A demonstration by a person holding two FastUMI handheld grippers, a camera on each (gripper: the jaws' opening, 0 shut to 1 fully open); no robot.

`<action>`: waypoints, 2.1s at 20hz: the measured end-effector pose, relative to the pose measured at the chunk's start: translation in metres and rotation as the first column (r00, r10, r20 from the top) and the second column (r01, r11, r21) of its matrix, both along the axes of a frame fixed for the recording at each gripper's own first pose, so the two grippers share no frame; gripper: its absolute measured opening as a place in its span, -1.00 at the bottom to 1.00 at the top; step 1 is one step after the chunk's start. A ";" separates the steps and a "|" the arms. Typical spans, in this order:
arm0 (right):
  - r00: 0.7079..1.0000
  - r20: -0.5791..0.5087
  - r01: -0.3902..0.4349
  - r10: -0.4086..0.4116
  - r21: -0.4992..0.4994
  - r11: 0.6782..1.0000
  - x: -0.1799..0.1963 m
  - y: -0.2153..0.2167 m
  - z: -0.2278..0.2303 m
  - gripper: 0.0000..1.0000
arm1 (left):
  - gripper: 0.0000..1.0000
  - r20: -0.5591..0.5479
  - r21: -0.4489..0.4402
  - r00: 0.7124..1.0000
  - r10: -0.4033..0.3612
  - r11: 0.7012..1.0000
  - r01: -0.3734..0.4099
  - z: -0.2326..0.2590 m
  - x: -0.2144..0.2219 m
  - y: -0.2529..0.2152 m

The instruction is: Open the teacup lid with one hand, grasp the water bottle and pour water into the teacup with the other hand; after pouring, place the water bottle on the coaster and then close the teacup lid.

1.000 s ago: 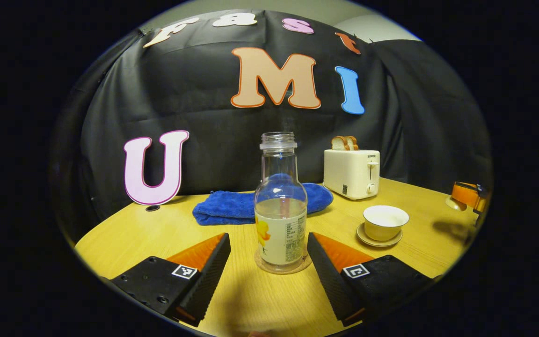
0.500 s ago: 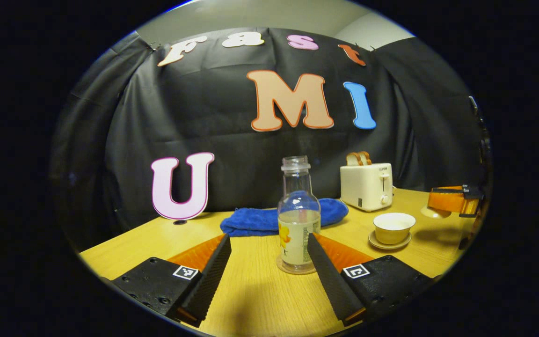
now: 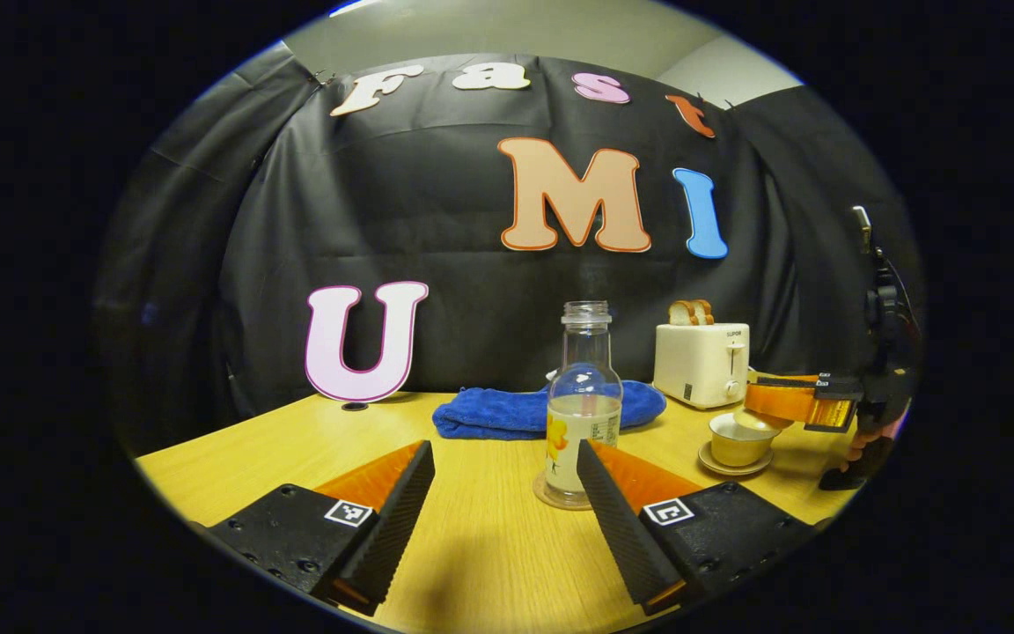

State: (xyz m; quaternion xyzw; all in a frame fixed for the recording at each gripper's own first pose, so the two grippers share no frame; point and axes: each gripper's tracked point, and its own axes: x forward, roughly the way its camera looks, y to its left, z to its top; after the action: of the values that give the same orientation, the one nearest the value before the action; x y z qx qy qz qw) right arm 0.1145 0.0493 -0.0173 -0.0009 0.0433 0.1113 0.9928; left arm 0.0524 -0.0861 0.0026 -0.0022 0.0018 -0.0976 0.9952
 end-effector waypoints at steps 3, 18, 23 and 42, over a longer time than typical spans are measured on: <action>0.999 -0.031 -0.019 0.018 -0.010 1.000 0.003 0.005 -0.005 -0.43 | 0.90 -0.002 0.004 1.000 0.020 1.000 -0.020 -0.001 -0.002 0.004; 0.993 -0.101 -0.057 0.054 -0.029 0.998 0.000 0.014 -0.017 0.22 | 0.90 0.000 0.003 1.000 0.018 1.000 -0.018 -0.001 -0.003 0.002; 0.998 -0.058 -0.038 0.038 -0.009 0.999 -0.009 0.008 -0.009 0.83 | 0.89 0.000 0.003 1.000 0.017 1.000 -0.017 -0.001 -0.003 0.002; 0.944 0.086 0.319 -0.318 0.007 0.948 -0.087 -0.085 0.019 0.82 | 0.89 -0.001 0.009 0.992 0.129 0.992 -0.129 -0.001 -0.007 0.024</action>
State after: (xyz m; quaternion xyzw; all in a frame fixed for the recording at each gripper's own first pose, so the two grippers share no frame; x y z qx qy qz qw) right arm 0.0271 -0.0353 0.0013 -0.0024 0.0006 -0.0508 0.9987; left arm 0.0453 -0.0625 0.0017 0.0020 0.0029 -0.0332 0.9994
